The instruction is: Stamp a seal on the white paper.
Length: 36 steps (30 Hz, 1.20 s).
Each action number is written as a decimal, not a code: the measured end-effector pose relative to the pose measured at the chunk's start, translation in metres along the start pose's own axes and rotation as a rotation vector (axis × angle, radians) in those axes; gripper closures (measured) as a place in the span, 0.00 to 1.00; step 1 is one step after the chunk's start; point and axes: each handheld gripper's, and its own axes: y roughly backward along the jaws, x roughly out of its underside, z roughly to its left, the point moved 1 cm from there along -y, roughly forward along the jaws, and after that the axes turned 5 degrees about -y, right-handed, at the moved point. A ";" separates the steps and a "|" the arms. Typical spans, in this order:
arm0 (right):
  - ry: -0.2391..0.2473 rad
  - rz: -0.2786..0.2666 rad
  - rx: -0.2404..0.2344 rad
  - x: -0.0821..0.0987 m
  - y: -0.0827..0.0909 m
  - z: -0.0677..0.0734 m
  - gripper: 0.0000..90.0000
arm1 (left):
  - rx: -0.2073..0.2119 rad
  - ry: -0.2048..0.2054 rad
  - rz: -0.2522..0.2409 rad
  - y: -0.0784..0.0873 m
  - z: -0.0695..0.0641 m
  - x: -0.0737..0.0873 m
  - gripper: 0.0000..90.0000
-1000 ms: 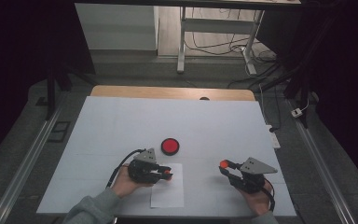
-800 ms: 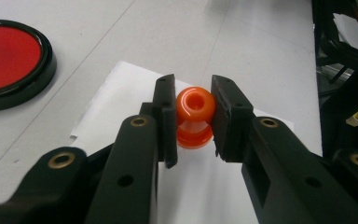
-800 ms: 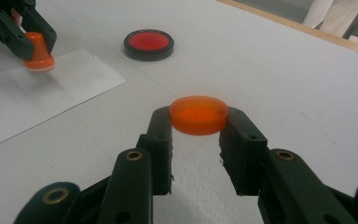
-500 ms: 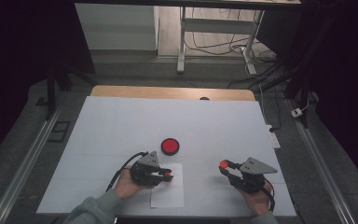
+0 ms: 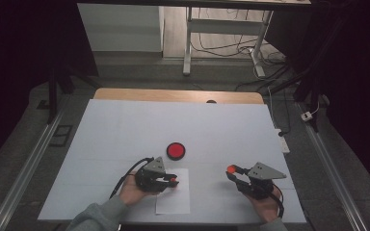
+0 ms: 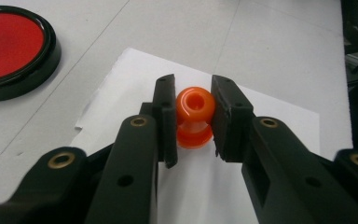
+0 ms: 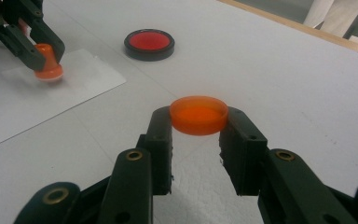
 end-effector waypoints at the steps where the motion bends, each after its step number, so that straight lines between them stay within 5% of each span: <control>1: 0.000 0.000 0.000 0.000 0.000 0.000 0.72 | -0.002 -0.001 0.000 0.000 0.000 0.000 0.81; 20: -0.002 0.002 -0.002 0.000 0.000 0.000 0.72 | -0.015 -0.026 0.023 -0.004 -0.003 0.002 0.81; 36: -0.003 0.003 -0.001 0.000 0.000 0.000 0.72 | -0.045 -0.090 0.034 -0.005 -0.008 0.004 0.81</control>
